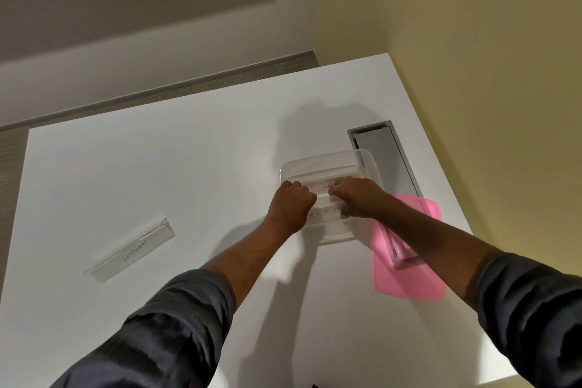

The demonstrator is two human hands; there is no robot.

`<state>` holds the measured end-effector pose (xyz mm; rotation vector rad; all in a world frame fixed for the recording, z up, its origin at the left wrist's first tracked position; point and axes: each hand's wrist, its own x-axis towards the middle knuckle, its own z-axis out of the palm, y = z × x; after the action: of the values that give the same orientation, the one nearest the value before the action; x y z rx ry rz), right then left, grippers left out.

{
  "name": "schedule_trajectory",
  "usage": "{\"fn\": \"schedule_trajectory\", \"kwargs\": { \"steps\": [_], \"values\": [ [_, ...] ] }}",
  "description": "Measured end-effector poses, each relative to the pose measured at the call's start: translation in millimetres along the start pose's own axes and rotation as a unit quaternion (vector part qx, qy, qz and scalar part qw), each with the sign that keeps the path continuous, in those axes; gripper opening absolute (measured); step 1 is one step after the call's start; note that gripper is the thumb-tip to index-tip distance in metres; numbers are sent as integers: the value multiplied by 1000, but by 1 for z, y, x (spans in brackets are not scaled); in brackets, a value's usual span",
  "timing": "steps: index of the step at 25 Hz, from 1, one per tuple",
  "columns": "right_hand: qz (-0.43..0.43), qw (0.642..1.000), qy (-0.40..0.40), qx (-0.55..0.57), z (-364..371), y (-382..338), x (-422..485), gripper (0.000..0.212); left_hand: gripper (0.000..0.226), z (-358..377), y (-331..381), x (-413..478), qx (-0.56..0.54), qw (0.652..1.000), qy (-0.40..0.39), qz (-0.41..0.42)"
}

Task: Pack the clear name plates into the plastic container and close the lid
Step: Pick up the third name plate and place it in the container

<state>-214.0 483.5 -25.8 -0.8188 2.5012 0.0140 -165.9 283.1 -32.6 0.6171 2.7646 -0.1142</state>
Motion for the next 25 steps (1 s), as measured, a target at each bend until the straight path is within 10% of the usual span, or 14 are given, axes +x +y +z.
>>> {"fn": "schedule_trajectory", "kwargs": {
  "steps": [8,13,25],
  "values": [
    [17,995,56,77,-19,-8,-12,55,28,-7,-10,-20,-137,986,94,-32],
    [31,975,156,156,-37,-53,-7,32,16,-24,-28,-77,-309,899,279,-134],
    [-14,944,120,308,-41,-246,54,20,15,46,-162,-266,-488,673,267,-487]
  ]
}}
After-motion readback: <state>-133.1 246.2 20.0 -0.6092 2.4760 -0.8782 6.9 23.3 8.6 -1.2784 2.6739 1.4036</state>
